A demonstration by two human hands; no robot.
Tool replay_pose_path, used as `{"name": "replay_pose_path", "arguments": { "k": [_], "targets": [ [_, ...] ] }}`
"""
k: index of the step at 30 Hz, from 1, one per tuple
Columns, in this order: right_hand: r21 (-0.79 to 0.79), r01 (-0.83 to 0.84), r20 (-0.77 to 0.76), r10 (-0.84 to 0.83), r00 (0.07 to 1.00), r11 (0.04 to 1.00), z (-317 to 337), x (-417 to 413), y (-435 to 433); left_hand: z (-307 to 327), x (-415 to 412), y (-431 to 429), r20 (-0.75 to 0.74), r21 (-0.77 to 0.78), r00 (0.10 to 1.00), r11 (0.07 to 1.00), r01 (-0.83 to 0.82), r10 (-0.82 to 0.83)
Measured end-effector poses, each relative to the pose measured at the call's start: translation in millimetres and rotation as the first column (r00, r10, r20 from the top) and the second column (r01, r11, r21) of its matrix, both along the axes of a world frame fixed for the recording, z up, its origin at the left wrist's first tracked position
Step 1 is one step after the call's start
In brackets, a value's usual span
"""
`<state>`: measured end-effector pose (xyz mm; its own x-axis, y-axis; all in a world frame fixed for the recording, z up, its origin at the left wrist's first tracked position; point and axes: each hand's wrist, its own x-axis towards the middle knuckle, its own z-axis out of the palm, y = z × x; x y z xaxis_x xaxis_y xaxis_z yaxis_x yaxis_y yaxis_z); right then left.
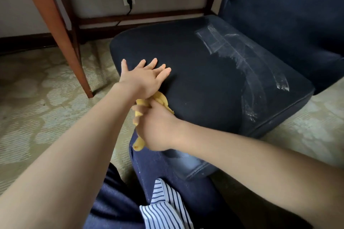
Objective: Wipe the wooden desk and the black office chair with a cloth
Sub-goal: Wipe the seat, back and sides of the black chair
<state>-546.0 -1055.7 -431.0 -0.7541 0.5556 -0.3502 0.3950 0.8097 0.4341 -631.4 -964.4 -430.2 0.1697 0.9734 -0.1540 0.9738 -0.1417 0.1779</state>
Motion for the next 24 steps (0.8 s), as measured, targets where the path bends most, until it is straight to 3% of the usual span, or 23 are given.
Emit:
{"name": "replay_pose_path", "arguments": {
  "k": [5,9,12,19,24],
  "targets": [
    [-0.040,-0.200,-0.069,0.197,0.978,0.979,-2,50,-49,-8,13,-10,0.012,0.005,0.997,0.997,-0.074,0.074],
    [-0.130,-0.249,-0.356,0.189,0.915,0.960,-7,99,-63,-16,11,-16,0.079,0.016,0.994,0.997,-0.081,0.080],
    [-0.083,-0.250,-0.465,0.185,0.866,0.965,-9,133,-65,-20,11,-17,0.066,0.027,0.996,0.997,-0.069,0.067],
    [0.013,-0.076,-0.688,0.064,0.723,0.997,-20,201,-58,-26,14,-21,0.041,0.078,0.997,0.994,-0.072,0.069],
    [-0.037,0.321,-0.851,-0.198,0.486,0.946,-33,270,-38,-23,17,-25,-0.010,0.094,0.997,0.993,-0.077,0.079]
  ]
}}
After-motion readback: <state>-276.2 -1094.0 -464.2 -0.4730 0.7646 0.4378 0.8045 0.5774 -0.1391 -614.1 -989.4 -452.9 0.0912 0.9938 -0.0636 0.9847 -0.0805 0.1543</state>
